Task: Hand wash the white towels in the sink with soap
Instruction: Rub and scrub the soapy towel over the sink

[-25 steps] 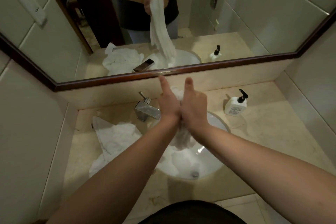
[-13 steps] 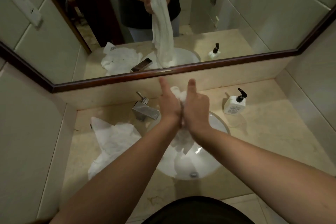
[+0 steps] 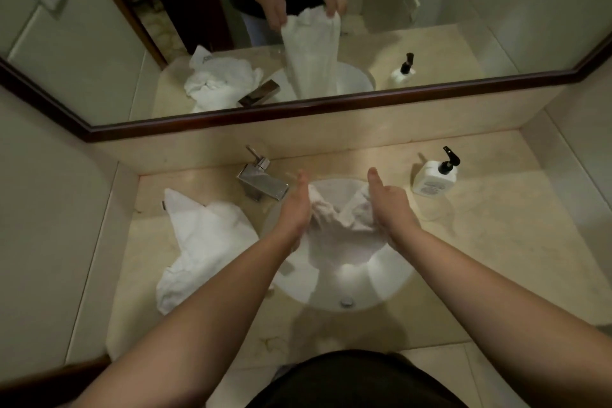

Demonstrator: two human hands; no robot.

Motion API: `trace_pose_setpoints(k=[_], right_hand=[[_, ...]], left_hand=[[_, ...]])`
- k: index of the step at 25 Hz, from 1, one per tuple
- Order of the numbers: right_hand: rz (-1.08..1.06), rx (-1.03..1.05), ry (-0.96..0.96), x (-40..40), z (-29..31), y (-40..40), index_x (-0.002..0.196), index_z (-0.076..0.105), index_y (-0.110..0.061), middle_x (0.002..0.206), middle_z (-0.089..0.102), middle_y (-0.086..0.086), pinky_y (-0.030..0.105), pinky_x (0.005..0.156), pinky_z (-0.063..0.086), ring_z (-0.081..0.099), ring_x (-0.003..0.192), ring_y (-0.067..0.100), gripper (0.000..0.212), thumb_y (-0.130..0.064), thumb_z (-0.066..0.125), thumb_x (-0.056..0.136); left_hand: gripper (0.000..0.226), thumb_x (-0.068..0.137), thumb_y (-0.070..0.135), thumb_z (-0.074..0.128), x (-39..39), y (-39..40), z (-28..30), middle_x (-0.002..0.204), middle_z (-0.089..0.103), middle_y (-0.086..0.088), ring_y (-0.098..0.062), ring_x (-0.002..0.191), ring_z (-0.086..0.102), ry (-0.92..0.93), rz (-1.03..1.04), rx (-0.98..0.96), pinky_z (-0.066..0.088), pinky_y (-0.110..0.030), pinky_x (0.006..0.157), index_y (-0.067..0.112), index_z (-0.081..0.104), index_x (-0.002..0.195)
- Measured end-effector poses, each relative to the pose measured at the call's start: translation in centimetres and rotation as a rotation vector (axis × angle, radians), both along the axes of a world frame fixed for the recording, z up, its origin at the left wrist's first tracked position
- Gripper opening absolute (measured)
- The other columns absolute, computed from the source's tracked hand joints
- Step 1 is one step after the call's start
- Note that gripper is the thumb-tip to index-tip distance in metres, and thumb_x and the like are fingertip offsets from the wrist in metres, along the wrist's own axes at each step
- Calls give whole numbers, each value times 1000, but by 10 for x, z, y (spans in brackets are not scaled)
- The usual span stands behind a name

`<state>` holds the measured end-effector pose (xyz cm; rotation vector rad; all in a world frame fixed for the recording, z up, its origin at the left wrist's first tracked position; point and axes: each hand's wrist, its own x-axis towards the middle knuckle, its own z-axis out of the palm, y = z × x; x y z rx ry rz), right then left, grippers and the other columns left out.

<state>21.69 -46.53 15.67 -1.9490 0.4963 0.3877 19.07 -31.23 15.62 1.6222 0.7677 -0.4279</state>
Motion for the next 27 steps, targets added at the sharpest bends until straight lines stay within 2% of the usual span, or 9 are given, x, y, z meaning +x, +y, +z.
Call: trace_pose_setpoints(k=[4,8,11,15,19,21,23,25,27], right_hand=[[44,113,211,2,-38,-27,104,60,-6,86,60,1,27,57,38,55,71,15,42,-48,53,98],[112,104,311,8,-85,-34,111,61,-5,103,63,5,28,69,45,60,85,19,38,-40,62,95],[142,65,363,15,-118,-33,113,60,-9,109,62,7,31,78,45,58,93,23,35,-36,68,91],[128,76,372,27,-163,-32,108,64,-4,94,65,9,26,60,47,60,83,22,28,-25,70,91],[118,81,371,37,-199,-26,116,61,-3,112,63,8,37,87,52,61,101,26,42,-31,73,87],[171,5,323,38,-217,-25,115,60,-6,112,61,12,36,89,49,59,105,30,33,-27,68,91],[280,-74,325,33,-236,-25,133,53,-3,130,58,16,35,98,44,55,120,34,46,-26,63,94],[400,-190,322,29,-253,-24,135,51,-2,134,57,16,21,87,36,53,123,34,48,-26,62,95],[411,-237,293,25,-272,-24,134,50,-2,133,56,15,18,79,30,52,123,32,48,-26,64,94]], left_hand=[[68,97,67,35,2,15,-34,147,47,-12,-26,114,53,104,-150,58,41,-38,98,14,49,138],[80,93,52,61,-1,15,-76,157,35,-12,-30,137,43,174,-180,60,38,-37,107,6,31,152],[77,93,41,67,4,16,-107,156,36,-11,-30,139,41,248,-160,24,39,-37,105,7,31,152],[66,90,32,73,22,23,-159,140,53,-10,-31,124,55,320,-77,-5,47,-33,94,0,46,141],[50,86,27,77,41,30,-214,122,65,-14,-28,103,65,278,51,10,54,-26,74,0,60,124],[61,85,27,77,40,30,-236,124,63,-11,-28,110,64,320,80,48,49,-26,77,3,55,136],[63,86,26,77,30,27,-253,122,63,-13,-29,110,63,380,7,140,47,-28,82,4,52,139],[64,87,28,75,19,22,-269,132,60,-14,-29,116,60,399,-136,240,46,-31,93,4,50,141],[58,90,25,72,11,17,-281,139,56,-13,-29,125,55,338,-231,299,40,-28,97,4,50,139]])
